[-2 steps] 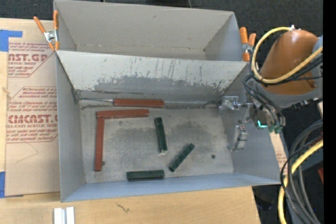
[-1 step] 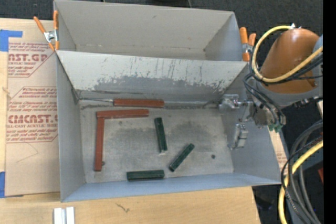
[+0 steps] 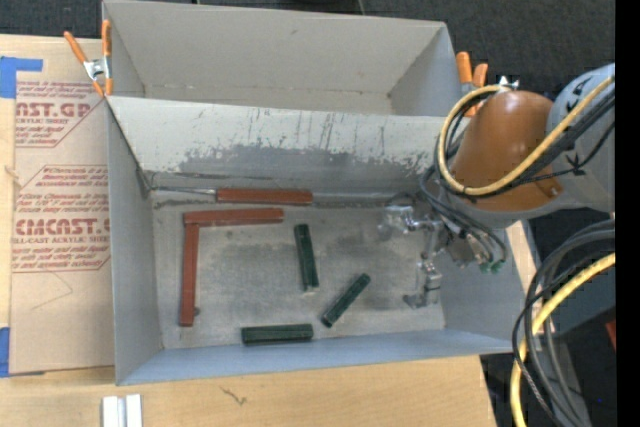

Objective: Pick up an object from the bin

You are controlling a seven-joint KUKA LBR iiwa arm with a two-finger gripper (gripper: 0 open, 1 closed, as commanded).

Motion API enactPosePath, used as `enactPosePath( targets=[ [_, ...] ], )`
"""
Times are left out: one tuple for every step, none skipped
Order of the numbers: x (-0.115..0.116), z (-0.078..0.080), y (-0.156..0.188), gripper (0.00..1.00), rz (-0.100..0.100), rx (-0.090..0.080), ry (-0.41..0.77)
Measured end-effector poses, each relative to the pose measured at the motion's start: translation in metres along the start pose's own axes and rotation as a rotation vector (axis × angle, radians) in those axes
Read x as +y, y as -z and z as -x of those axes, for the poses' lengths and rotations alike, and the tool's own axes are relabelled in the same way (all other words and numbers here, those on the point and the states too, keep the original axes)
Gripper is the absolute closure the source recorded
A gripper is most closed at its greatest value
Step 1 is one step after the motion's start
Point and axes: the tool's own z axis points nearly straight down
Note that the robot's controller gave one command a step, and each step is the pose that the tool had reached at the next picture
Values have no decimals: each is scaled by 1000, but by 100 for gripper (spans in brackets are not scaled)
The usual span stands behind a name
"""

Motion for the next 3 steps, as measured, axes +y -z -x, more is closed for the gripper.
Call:
enactPosePath(
  targets=[
    [42, -12, -12, 0, 7, 11, 37],
    [58, -6, -1, 0, 6, 7, 295],
    [74, -5, -42, 0, 6, 6, 272]
  ],
)
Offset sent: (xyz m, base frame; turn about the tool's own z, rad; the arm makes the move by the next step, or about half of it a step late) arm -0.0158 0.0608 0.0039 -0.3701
